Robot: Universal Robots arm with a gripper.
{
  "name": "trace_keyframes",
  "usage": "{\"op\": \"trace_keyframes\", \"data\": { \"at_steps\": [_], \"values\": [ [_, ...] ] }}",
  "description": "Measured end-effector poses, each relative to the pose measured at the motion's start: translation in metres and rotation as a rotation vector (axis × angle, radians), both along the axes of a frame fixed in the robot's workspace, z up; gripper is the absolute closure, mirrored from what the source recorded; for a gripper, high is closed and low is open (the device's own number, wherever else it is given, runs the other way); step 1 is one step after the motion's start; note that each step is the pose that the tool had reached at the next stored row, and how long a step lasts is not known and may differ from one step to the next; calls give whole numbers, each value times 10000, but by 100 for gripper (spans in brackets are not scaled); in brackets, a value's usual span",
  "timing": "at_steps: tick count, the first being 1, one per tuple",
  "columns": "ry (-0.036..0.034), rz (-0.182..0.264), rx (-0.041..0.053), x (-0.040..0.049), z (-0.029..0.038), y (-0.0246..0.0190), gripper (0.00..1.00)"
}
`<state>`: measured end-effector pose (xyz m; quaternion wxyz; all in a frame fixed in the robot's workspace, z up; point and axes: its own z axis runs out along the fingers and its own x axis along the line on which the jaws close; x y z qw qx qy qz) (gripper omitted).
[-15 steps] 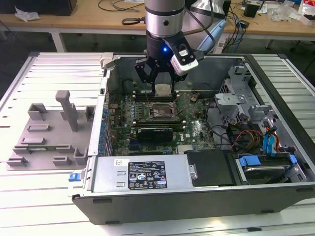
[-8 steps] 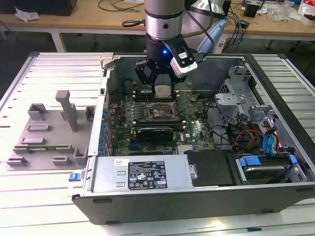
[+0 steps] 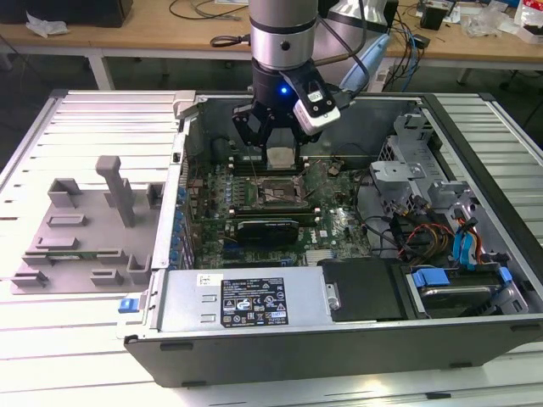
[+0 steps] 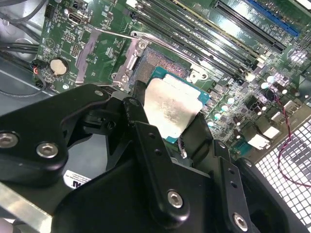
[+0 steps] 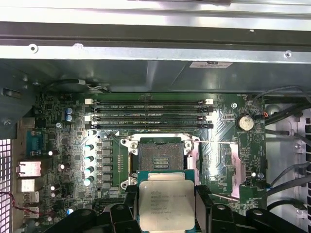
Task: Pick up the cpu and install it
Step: 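Place the cpu into insertion slot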
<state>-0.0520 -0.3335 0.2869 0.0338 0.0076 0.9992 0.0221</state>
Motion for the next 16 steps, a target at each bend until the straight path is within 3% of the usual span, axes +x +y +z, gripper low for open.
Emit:
{"op": "trace_keyframes", "data": {
  "at_steps": [6,12,16],
  "values": [
    [0,-59,1,0,-4,0,45],
    [0,-958,0,0,-3,0,45],
    [0,-1293,1,0,-4,0,45]
  ]
}}
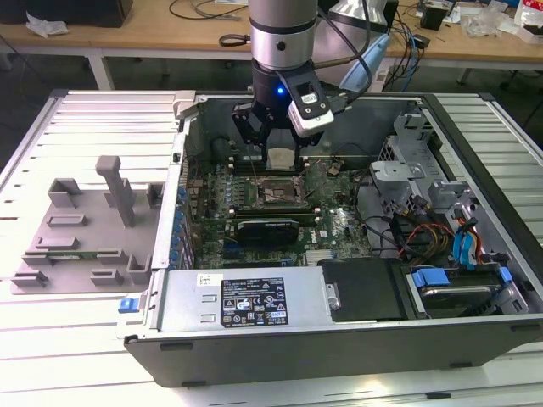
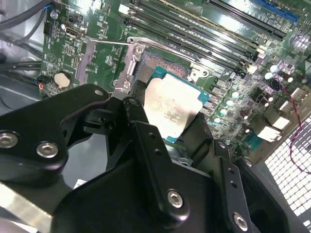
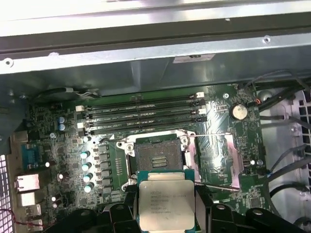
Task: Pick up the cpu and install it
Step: 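Place the cpu into insertion slot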
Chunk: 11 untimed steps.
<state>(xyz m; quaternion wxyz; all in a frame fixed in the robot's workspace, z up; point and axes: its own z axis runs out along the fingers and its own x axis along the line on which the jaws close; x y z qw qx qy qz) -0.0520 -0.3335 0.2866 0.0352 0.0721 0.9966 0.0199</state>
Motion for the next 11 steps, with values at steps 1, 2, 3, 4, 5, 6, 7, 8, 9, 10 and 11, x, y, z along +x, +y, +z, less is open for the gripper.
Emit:
{"op": "trace_keyframes", "data": {
  "at_steps": [1,2,3,4,5,6,7,8,9,10,11],
  "values": [
    [0,-152,0,0,0,0,45],
    [0,-266,0,0,0,0,45],
    [0,-415,0,0,0,0,45],
    [0,-665,0,0,0,0,45],
    [1,-791,0,0,0,0,45],
    [0,-852,0,0,0,0,45],
    [0,-935,0,0,0,0,45],
    [0,-1051,0,0,-1,0,45],
    [0,-1108,0,0,-1,0,45],
    [0,-1192,0,0,-1,0,45],
    [0,-1258,-1,0,-1,0,45]
  ]
}}
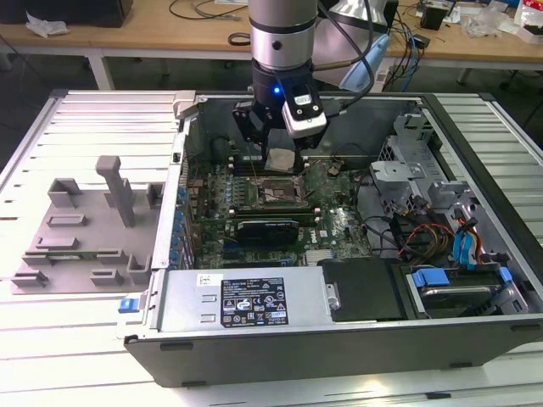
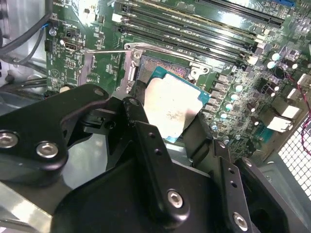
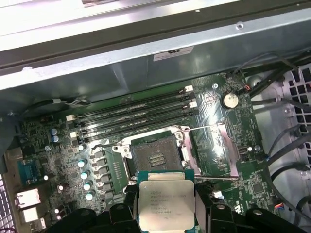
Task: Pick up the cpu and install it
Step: 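Place the cpu into insertion slot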
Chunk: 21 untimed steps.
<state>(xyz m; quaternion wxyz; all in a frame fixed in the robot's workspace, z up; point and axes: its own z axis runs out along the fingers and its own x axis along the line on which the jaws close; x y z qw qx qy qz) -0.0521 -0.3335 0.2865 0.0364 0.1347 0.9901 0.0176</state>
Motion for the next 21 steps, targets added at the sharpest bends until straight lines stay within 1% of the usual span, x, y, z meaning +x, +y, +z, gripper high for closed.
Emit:
{"op": "trace_keyframes", "data": {
  "at_steps": [8,9,16,17,21],
  "values": [
    [0,-749,0,0,-1,0,45],
    [0,-942,0,0,-1,0,45],
    [0,-1583,1,0,-1,0,45],
    [0,-1806,0,0,-2,0,45],
    [0,-2278,0,0,-2,0,45]
  ]
}}
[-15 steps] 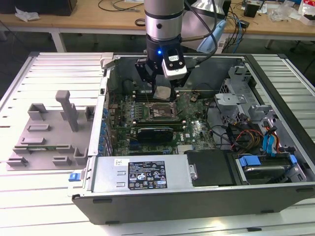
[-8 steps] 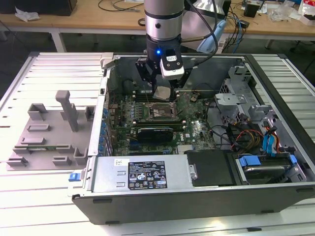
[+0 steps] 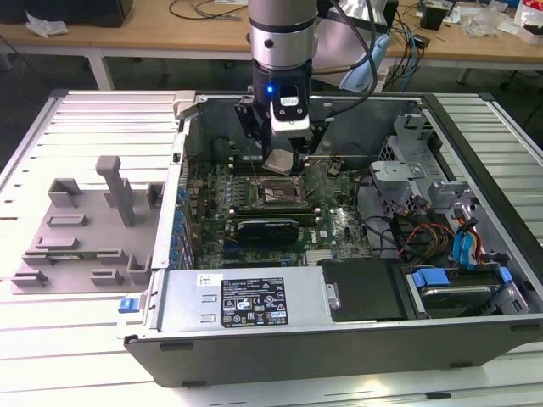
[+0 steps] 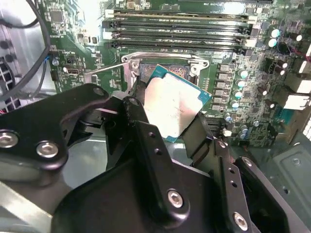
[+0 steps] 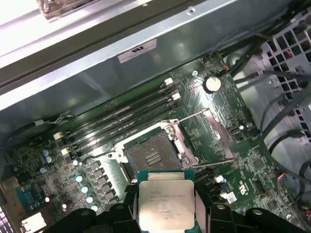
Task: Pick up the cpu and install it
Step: 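Place the cpu into insertion slot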
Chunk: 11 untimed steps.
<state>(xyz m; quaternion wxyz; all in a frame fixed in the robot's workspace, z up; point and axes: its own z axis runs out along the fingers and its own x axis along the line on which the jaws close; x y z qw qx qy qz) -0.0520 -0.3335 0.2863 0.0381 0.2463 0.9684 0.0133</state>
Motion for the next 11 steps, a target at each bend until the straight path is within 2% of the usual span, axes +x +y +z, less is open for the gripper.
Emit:
{"op": "trace_keyframes", "data": {
  "at_steps": [1,3,5,6,8,10,11],
  "values": [
    [-1,-202,1,0,-1,0,45],
    [0,-952,0,0,-3,0,45],
    [0,-1392,0,0,-4,0,45],
    [-1,-1790,1,0,-6,0,45],
    [0,-2164,0,0,-7,0,45],
    [0,-3141,1,0,-9,0,45],
    [0,-3400,1,0,-10,0,45]
  ]
}}
